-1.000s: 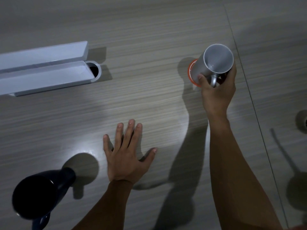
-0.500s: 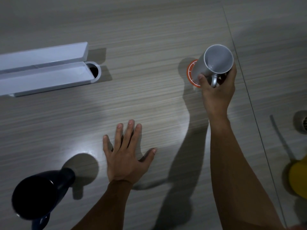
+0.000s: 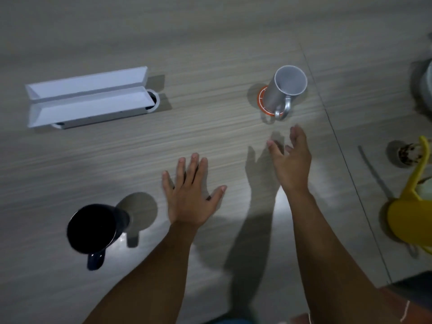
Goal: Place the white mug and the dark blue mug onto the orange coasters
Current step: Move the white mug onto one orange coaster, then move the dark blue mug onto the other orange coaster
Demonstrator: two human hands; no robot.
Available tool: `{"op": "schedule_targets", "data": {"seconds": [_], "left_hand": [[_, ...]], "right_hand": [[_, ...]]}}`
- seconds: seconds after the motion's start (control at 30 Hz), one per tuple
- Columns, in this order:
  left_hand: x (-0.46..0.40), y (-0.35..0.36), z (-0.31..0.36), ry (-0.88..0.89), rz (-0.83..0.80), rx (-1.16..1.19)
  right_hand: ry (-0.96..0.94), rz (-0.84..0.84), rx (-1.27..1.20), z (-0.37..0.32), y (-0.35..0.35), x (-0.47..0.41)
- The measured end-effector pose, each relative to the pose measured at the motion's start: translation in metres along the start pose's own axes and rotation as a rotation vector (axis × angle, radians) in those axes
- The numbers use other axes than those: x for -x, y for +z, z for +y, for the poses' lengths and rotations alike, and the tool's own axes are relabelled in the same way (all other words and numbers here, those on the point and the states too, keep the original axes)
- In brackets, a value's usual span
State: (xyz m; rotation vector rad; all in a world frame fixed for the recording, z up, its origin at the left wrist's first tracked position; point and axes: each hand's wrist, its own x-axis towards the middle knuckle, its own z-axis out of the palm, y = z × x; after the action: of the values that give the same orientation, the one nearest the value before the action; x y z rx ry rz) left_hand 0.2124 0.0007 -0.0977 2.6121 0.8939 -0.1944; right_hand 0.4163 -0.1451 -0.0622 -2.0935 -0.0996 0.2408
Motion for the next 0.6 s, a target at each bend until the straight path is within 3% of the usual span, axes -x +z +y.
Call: {"op": "schedule_targets", "data": {"seconds": [0.27,0.47,0.6], "left_hand": [[0.056,-0.015,-0.041,0.096,-0.058,0.127],[0.152,-0.003,-0.094,0.12,-0.014,0.154],[0.189,-0.004,-0.119,0.052,0.029,0.201]], "right_hand": [[0.019,-0.269,0.093,0.001,-0.001,0.124],[-0.116,-0.47,0.263,0.002,0.013,0.198],[-0.211,-0.504,0.332,0.0,0.027,0.229]]}}
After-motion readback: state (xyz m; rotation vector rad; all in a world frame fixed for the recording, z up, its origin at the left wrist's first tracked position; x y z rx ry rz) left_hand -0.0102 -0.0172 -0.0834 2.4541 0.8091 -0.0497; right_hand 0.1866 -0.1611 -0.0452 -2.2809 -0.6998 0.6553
